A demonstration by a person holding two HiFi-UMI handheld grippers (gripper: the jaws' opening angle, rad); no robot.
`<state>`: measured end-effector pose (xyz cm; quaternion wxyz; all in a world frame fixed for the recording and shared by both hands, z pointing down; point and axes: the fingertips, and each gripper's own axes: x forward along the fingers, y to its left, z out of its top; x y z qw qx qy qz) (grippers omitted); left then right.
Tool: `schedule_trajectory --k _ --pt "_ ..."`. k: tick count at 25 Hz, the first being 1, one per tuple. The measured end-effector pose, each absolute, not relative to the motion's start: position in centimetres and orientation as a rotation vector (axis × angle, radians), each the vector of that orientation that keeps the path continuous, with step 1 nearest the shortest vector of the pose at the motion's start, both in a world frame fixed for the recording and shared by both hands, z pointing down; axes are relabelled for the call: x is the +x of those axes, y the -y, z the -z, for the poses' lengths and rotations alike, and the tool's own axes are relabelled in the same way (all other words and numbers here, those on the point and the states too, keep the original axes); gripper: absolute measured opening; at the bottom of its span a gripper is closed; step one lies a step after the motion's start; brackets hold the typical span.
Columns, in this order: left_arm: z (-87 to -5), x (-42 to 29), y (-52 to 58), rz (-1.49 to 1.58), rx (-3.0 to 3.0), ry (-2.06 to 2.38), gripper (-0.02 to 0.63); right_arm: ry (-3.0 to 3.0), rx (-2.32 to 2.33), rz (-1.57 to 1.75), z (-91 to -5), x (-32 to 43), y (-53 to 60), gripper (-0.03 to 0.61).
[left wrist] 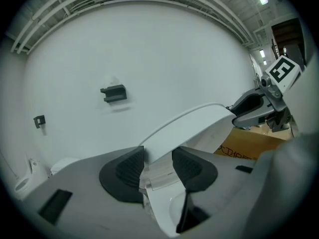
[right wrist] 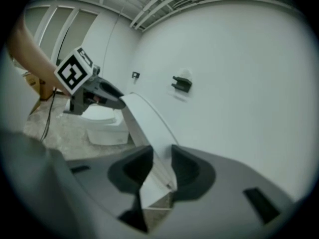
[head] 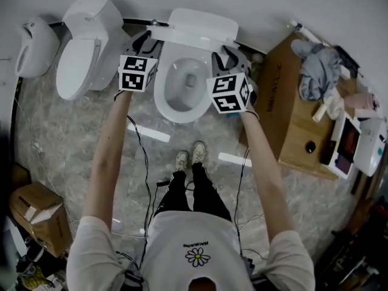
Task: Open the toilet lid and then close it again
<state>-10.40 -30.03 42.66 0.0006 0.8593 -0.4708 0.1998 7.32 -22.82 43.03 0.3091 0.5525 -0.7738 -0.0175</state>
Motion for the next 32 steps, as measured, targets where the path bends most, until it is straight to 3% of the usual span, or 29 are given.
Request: schedule_trajectory --k 32 --pt "-58.3 -14.6 14.9 -1.227 2.702 0.97 0.259 1.965 1.17 -0.071 -57.8 2.7 8.4 0.15"
